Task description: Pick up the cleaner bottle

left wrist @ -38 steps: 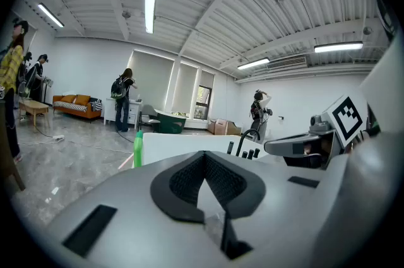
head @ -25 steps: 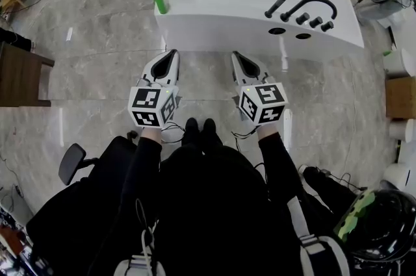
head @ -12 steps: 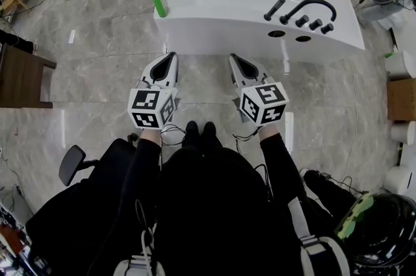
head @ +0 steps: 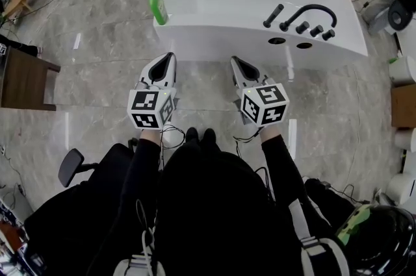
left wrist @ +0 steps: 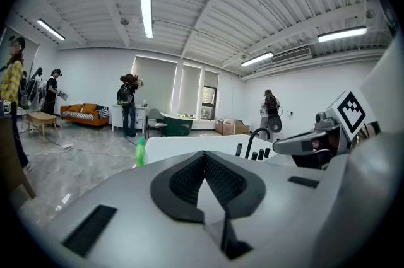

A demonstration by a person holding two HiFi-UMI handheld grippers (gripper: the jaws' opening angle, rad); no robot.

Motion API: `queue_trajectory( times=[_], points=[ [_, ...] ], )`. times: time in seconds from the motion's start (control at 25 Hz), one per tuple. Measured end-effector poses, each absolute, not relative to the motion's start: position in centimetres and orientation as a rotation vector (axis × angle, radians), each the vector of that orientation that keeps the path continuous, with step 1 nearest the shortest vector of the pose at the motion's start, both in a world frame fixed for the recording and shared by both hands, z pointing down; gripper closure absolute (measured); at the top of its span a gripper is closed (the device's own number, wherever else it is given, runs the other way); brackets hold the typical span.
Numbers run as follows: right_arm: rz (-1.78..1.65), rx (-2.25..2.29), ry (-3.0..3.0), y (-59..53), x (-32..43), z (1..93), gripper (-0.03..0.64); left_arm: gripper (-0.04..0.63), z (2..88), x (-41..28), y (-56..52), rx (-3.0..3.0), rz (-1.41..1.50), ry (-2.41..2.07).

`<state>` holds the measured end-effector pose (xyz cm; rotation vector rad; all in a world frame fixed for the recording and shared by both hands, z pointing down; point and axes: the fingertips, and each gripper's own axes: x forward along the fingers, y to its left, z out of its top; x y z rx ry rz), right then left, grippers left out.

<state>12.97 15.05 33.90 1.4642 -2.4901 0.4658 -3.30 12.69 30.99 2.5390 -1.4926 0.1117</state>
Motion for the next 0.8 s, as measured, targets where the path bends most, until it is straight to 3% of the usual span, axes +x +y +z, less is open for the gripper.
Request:
queue_trajectory(
  times=[0.8],
  points=[
    [0.454, 1.477, -2.501, 11.2, 14.7, 33.1, 0.615, 0.588, 30.3, -2.4, 9.4, 2.538, 0.160, -1.553]
  ],
)
